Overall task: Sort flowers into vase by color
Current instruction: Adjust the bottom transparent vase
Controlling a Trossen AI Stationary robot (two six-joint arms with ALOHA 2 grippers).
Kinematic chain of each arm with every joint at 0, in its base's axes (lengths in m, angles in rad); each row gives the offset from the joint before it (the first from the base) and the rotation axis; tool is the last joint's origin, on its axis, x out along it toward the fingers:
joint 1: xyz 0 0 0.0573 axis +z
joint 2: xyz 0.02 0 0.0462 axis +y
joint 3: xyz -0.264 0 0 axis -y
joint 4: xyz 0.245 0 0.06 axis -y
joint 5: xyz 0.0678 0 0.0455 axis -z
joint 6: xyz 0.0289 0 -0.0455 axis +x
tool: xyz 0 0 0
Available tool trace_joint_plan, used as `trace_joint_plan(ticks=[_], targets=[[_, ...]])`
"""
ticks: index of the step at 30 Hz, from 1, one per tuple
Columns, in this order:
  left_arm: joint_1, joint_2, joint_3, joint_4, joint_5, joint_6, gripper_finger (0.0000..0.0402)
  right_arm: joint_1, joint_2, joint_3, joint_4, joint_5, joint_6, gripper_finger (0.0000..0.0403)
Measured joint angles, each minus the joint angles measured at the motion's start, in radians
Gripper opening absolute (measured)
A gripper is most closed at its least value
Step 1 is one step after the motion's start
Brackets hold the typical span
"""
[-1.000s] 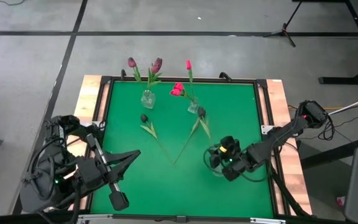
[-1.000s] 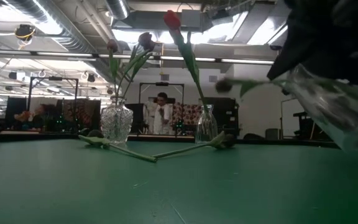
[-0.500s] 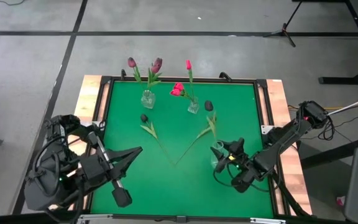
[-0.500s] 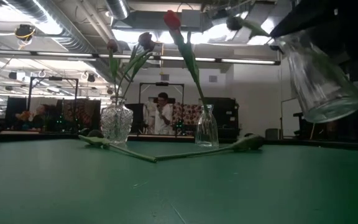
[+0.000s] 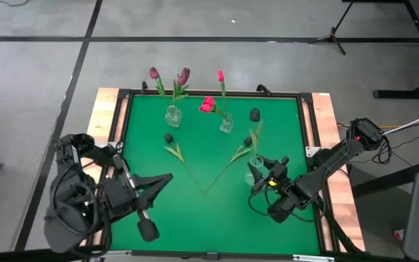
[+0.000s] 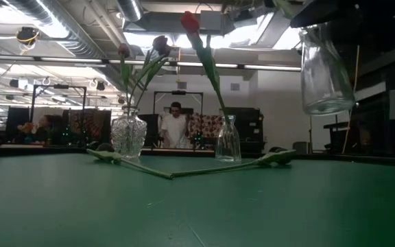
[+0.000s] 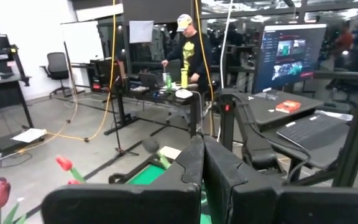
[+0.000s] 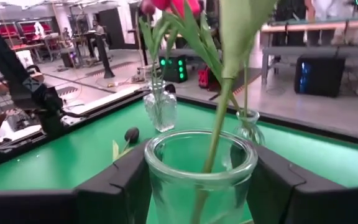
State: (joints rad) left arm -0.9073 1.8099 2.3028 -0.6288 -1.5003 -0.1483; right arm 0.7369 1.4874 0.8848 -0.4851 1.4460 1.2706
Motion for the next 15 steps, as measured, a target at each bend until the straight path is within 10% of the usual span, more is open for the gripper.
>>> trace_joint_plan(ticks=[15], targets=[[0.082, 0.000, 0.000, -0.493, 0.134, -0.609, 0.0000, 0.063, 0.024, 0.001, 0.479, 0.049, -0.711, 0.0203]])
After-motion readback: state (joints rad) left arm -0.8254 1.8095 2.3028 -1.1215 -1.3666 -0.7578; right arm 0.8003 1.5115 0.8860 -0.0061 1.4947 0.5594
